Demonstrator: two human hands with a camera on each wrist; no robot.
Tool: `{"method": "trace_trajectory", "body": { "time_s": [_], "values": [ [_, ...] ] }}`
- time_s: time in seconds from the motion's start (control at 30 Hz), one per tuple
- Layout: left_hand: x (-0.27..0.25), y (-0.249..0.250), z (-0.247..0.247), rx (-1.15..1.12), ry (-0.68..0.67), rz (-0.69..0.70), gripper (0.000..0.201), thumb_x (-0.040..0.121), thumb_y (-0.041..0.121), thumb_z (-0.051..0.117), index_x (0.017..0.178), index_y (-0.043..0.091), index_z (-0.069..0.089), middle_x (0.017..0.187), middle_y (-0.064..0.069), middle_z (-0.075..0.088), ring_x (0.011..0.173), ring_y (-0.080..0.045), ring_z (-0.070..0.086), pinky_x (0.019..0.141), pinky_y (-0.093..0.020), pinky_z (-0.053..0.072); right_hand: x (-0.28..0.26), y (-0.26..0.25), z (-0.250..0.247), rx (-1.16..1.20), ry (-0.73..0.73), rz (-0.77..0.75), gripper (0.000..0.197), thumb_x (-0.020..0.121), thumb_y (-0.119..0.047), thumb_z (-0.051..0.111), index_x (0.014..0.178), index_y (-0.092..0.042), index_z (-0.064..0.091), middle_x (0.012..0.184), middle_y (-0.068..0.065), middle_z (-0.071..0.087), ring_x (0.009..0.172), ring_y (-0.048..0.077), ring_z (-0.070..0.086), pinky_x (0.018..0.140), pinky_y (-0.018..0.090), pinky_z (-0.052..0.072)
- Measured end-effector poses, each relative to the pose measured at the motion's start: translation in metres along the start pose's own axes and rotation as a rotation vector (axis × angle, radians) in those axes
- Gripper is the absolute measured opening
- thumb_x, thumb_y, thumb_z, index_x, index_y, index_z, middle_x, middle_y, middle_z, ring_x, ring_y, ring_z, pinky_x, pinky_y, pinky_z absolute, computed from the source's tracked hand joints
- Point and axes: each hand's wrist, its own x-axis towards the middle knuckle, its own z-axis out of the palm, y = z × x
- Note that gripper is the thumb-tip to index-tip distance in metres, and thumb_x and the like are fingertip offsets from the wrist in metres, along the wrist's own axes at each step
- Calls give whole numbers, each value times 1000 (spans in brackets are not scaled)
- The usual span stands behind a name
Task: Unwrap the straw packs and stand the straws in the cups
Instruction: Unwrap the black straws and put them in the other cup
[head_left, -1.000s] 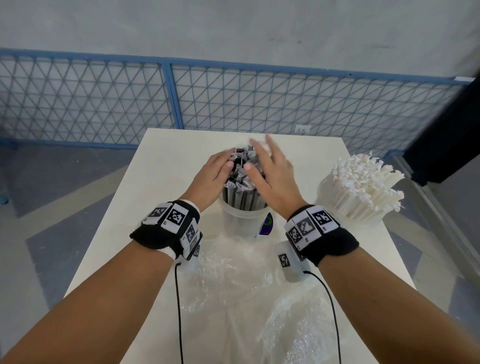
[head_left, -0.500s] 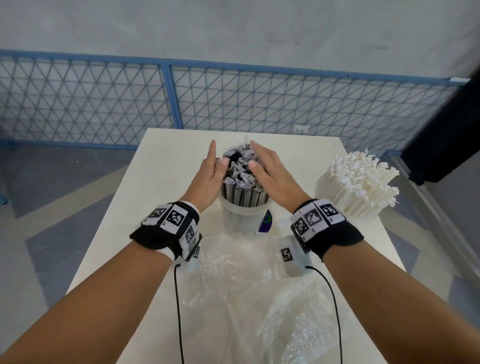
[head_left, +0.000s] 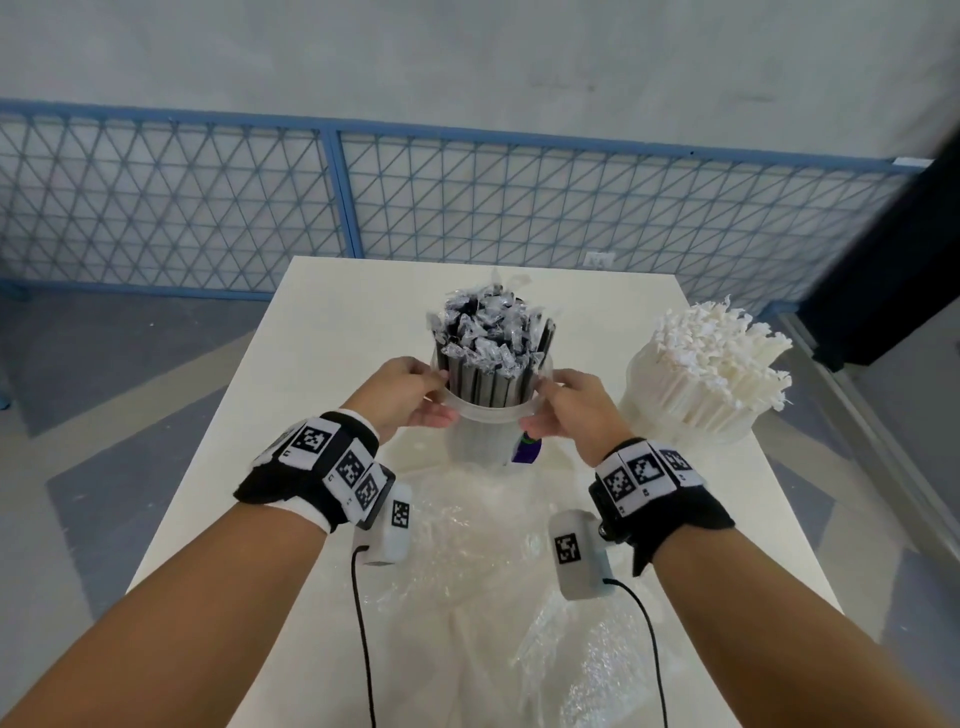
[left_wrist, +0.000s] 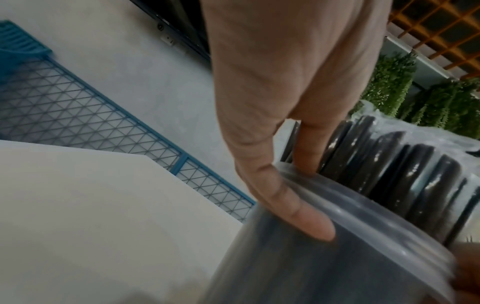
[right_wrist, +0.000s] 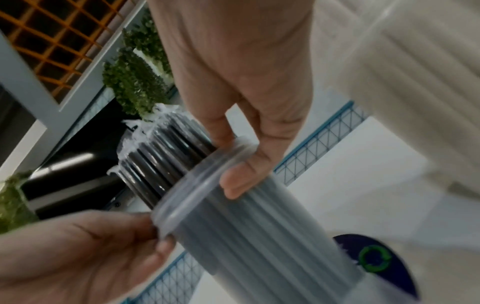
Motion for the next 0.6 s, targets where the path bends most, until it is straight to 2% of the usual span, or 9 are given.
{"method": "trace_trajectory", "body": {
  "time_s": [0.1, 0.17, 0.23, 0.3, 0.37, 0.43, 0.5, 0.53, 0.6],
  "values": [
    [14, 6, 3, -36, 64, 36, 22, 96, 7, 45, 112, -7, 46, 73, -11, 54, 41, -12, 63, 50, -25, 57, 17, -11, 6, 76, 25, 37, 11, 92, -7, 53, 84, -1, 57, 68, 16, 64, 51, 21, 66, 61, 35, 61],
    [25, 11, 4, -75, 97, 67, 41, 95, 7, 47, 132, -9, 35, 82, -12, 56, 44, -12, 63, 51, -23, 57, 31, -22, 12, 100, 49, 33, 14, 91, -7, 54, 91, 7, 57, 71, 17, 62, 54, 25, 65, 65, 39, 61],
    [36, 16, 4, -66, 129, 108, 54, 94, 7, 48, 142, -1, 24, 99, -14, 56, 60, -15, 63, 60, -24, 56, 49, -32, 18, 119, 99, 53, 19, 90, -7, 56, 99, 10, 57, 84, 22, 63, 59, 29, 63, 65, 44, 60],
    [46, 19, 2, 61, 147, 147, 57, 94, 12, 48, 145, 6, 23, 107, -11, 52, 76, -20, 60, 72, -30, 54, 63, -41, 23, 147, 130, 84, 20, 89, -6, 57, 103, 9, 57, 96, 24, 62, 60, 31, 62, 60, 43, 60],
    [46, 18, -4, 259, 170, 173, 52, 94, 16, 49, 142, 10, 30, 105, -7, 51, 86, -24, 58, 81, -37, 51, 79, -46, 27, 154, 120, 86, 26, 92, -5, 52, 113, 9, 54, 100, 25, 61, 67, 30, 63, 65, 40, 60],
    [37, 10, -13, 495, 134, 193, 38, 93, 20, 50, 130, 13, 46, 102, -5, 55, 87, -24, 58, 79, -35, 47, 90, -49, 30, 133, 70, 42, 27, 94, -7, 45, 115, 8, 52, 96, 21, 58, 74, 26, 60, 78, 39, 59],
    [19, -6, -21, 697, -23, 194, 15, 91, 22, 52, 105, 19, 59, 95, 0, 58, 81, -21, 60, 71, -27, 46, 99, -53, 35, 128, 49, 13, 15, 95, -10, 43, 92, 0, 55, 96, 18, 55, 79, 25, 59, 82, 39, 58],
    [8, -15, -23, 767, -129, 171, 9, 91, 21, 53, 95, 20, 60, 91, 2, 59, 77, -19, 60, 68, -24, 45, 104, -54, 37, 116, 46, 5, 18, 95, -11, 44, 80, -5, 51, 97, 17, 54, 80, 24, 59, 81, 38, 58],
    [-10, -34, -25, 871, -330, 114, 7, 89, 22, 56, 90, 20, 62, 88, 4, 61, 71, -13, 59, 69, -21, 44, 114, -55, 40, 107, 51, -8, 26, 95, -12, 45, 69, -12, 45, 97, 17, 54, 78, 23, 59, 80, 37, 58]
  ]
}}
